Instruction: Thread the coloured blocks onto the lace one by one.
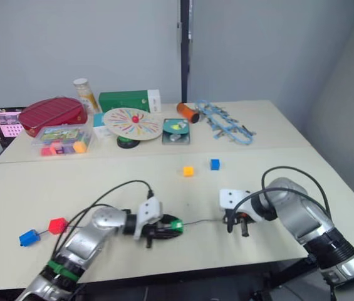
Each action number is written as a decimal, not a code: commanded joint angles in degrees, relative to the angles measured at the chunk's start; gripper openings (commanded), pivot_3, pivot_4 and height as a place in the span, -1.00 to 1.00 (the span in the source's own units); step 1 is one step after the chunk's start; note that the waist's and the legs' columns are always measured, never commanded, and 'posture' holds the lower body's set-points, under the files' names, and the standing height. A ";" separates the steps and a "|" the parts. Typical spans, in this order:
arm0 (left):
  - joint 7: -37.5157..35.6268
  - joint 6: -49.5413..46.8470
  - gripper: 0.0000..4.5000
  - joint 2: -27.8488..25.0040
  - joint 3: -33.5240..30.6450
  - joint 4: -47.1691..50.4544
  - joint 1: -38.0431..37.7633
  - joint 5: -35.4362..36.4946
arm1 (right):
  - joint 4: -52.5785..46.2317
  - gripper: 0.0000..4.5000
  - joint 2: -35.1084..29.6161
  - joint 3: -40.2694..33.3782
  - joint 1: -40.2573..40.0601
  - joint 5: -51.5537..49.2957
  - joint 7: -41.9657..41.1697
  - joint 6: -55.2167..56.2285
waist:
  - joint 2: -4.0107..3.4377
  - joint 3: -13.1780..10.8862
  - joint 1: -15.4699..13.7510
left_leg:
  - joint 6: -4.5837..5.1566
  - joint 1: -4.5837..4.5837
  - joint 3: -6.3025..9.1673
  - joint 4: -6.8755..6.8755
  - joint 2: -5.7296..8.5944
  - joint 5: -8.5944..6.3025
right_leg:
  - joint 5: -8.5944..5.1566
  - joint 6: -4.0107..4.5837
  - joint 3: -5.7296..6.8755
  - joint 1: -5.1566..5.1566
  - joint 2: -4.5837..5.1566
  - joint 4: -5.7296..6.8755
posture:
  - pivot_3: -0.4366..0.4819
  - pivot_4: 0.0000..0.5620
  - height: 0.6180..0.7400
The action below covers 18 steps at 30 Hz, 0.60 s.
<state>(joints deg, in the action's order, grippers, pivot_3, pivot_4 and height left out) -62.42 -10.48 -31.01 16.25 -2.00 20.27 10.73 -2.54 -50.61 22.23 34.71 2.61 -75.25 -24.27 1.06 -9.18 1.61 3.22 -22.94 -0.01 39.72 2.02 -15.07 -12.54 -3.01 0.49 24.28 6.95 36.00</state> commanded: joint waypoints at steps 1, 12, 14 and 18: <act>-1.56 1.25 -0.43 -7.57 -5.84 -2.60 -3.78 -0.45 | 0.76 -1.00 0.60 0.02 1.54 0.44 -0.72 1.58 | 0.00 0.00 -0.02 | -0.01 0.01 0.00 -0.01 -0.01 0.00 | 0.00 0.01 0.00 0.00 0.00 0.00 | -0.05 -0.47 1.00; -6.86 17.11 -0.43 -29.11 -17.42 -20.31 -9.53 -2.35 | 4.21 -1.00 3.62 1.02 4.11 1.46 -1.66 3.94 | -0.12 -0.02 0.33 | -0.10 0.17 -0.05 -0.29 -0.02 -0.09 | -0.07 0.16 0.08 0.08 0.06 0.06 | -0.05 -0.47 1.00; -7.13 17.99 -0.43 -29.37 -18.08 -21.74 -9.39 -1.96 | 4.42 -1.00 3.91 1.07 4.29 1.58 -1.76 4.03 | -0.12 -0.02 0.11 | -0.08 0.17 -0.06 -0.31 0.02 -0.10 | -0.07 0.16 0.09 0.09 0.09 0.08 | -0.05 -0.47 1.00; -9.59 15.00 0.18 -29.80 -20.43 -21.54 -8.20 1.74 | 4.49 -1.00 4.14 0.99 4.30 1.78 -1.85 4.03 | -0.12 -0.02 0.01 | -0.07 0.15 -0.08 -0.32 0.04 -0.11 | -0.07 0.16 0.12 0.11 0.09 0.09 | -0.05 -0.47 1.00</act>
<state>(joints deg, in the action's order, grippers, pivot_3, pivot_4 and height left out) -70.00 6.55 -59.55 -3.34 -22.98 12.45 11.55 2.67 -46.37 23.96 38.02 4.31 -77.01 -20.95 0.94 -9.21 1.62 3.15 -22.83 -0.10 39.40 2.05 -15.18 -12.61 -2.85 0.62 24.41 7.01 36.09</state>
